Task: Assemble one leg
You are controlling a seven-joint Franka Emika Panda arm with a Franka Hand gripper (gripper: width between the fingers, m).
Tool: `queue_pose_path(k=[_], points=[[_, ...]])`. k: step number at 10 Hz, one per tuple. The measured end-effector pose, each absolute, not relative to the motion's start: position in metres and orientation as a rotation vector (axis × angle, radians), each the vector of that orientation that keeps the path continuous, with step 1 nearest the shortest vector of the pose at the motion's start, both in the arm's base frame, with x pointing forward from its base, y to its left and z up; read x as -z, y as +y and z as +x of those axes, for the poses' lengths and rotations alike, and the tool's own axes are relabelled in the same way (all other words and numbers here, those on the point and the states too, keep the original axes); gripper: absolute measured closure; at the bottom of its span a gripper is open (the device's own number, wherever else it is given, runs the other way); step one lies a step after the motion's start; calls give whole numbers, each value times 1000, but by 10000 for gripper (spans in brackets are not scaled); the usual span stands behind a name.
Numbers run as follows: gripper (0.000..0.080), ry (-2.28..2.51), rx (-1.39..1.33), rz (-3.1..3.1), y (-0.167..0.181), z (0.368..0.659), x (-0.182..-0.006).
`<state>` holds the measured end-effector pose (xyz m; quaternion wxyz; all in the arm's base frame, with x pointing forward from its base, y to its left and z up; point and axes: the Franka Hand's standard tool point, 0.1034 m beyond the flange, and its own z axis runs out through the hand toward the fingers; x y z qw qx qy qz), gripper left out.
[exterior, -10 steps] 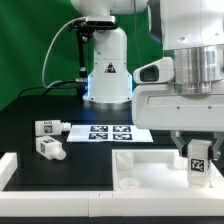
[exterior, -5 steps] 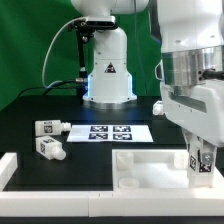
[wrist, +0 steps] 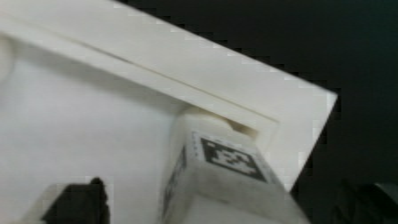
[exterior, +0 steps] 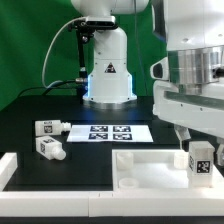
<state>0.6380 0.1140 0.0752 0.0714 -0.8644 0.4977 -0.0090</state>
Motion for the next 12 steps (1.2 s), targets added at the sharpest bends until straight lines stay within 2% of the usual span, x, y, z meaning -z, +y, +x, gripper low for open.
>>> queue_pose_path(k=[2, 6, 7, 8, 9, 10, 11, 12], points=[[153, 1048, 46, -2812, 112, 636, -73], [151, 692, 78, -2933, 111, 637, -74], [151, 306, 134, -3021, 110, 641, -76], [151, 338, 133, -3013, 110, 641, -76], [248, 370, 131, -3009, 110, 641, -76], [384, 367, 131, -3010, 110, 641, -75], [384, 461, 125, -2993, 110, 641, -75], [514, 556, 119, -2977, 108, 641, -75]])
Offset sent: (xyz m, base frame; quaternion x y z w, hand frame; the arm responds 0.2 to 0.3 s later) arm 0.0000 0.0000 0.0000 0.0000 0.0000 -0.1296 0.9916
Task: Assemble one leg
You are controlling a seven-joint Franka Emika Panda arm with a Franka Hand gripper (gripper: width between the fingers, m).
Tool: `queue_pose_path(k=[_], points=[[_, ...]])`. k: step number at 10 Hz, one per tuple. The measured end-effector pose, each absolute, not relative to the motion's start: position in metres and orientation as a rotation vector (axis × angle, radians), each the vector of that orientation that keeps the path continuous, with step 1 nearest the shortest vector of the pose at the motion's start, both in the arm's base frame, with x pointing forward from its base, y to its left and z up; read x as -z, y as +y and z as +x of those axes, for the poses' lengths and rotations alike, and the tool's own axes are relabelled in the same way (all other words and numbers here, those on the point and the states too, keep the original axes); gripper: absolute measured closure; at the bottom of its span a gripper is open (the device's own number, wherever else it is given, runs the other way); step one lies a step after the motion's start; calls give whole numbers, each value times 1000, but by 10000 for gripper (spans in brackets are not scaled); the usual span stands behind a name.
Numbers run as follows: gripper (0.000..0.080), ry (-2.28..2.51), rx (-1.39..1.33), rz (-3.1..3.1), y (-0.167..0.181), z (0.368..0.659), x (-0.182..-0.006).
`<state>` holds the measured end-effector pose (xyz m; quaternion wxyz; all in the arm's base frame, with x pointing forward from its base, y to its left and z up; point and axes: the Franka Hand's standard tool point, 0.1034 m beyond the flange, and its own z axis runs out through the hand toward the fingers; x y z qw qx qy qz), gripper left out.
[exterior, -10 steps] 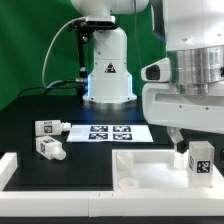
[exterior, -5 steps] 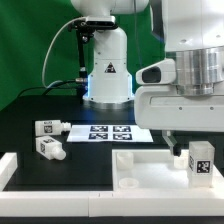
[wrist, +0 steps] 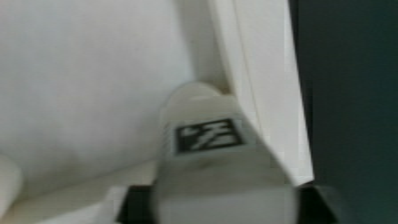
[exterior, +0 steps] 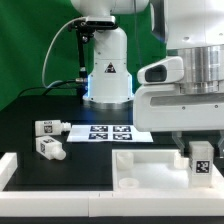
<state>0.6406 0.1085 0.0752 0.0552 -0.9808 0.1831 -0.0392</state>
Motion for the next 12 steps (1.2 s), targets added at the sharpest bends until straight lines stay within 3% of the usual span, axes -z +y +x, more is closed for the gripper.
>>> queue_pose_path(k=[4, 7, 10, 11, 12], points=[[514, 1303, 72, -2729, 106, 640, -75], [512, 2075, -35, -2129, 113, 638, -74], [512, 2200, -72, -1971, 112, 639, -74], [436, 2083, -61, -2104, 112, 638, -74], [284, 1928, -61, -2260, 114, 635, -73]])
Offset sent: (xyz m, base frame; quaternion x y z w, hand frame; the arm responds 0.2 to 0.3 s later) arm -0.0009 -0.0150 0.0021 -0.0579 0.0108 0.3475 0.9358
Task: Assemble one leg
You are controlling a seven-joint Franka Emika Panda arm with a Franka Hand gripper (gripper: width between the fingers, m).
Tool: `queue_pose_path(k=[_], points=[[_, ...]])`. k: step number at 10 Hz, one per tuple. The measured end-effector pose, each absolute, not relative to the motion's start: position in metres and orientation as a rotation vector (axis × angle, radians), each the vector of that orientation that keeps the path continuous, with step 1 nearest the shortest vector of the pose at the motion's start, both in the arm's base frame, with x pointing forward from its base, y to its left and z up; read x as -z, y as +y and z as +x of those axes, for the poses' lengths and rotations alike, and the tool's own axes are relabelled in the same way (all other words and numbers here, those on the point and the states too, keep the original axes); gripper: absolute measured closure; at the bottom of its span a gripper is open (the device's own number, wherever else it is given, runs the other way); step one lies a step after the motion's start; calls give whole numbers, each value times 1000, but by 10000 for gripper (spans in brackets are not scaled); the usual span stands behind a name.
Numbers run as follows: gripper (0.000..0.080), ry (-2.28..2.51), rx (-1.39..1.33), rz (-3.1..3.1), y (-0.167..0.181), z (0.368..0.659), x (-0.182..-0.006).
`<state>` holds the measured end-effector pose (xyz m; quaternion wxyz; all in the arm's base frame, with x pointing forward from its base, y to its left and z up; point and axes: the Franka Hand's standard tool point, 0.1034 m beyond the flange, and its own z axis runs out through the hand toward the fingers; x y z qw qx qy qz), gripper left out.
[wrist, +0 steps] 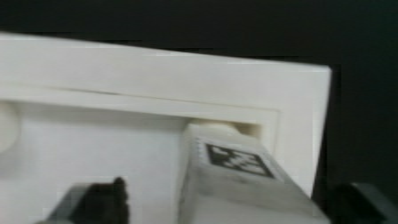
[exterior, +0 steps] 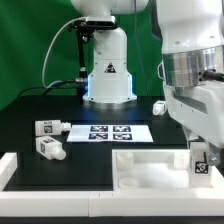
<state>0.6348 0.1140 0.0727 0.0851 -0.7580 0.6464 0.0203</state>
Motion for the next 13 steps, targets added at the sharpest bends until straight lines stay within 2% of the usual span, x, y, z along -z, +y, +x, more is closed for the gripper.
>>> queue_pose_path(k=[1, 2, 4, 7, 9, 10, 11, 12, 13], points=[[182, 1715, -32, -2420, 112, 635, -72], [182, 1482, -23, -2570, 112, 634, -71], [152, 1304, -17, -2670, 113, 632, -71], [151, 965, 16, -2818, 112, 632, -71], [151, 417, 125, -3031, 116, 637, -73], [151, 471, 125, -3019, 117, 637, -73], [240, 471, 126, -3019, 116, 638, -73], [240, 477, 126, -3018, 116, 638, -73], [436, 630, 118, -2983, 116, 638, -73]])
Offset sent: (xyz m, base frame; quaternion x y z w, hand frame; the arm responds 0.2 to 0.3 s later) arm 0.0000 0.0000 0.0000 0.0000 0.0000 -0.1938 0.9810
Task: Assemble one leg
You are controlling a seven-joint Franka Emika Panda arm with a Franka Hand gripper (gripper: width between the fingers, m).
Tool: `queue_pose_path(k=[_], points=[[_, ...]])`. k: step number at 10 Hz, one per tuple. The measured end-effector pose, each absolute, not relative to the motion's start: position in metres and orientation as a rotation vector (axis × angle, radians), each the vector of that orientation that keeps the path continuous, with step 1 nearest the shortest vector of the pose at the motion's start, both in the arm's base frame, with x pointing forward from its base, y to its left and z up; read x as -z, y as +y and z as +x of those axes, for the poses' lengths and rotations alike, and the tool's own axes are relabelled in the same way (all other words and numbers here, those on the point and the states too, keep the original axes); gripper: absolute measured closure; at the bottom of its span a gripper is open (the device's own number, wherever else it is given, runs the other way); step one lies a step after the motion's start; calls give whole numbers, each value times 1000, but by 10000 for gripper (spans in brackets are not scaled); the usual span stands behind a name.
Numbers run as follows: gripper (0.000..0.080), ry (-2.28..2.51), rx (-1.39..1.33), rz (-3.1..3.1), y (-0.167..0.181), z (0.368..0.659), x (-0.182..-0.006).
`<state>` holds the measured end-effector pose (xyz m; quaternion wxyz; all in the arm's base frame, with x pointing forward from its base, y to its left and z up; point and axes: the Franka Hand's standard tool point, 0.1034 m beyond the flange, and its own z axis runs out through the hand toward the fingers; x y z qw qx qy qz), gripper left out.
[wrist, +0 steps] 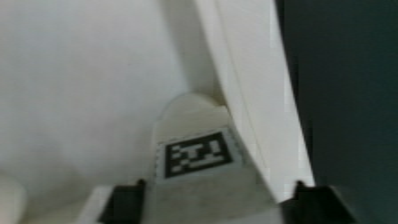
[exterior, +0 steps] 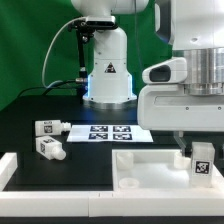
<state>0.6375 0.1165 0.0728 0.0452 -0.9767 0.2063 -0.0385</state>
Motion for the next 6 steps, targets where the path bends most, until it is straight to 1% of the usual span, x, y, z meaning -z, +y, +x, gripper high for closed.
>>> queue_pose_path(k=[1, 3, 4, 6], points=[[508, 748, 106, -2958, 113, 636, -72], [509, 958, 62, -2896, 111, 635, -72], [509, 1144, -6, -2820, 108, 635, -71], [509, 1558, -47, -2593, 112, 638, -71]])
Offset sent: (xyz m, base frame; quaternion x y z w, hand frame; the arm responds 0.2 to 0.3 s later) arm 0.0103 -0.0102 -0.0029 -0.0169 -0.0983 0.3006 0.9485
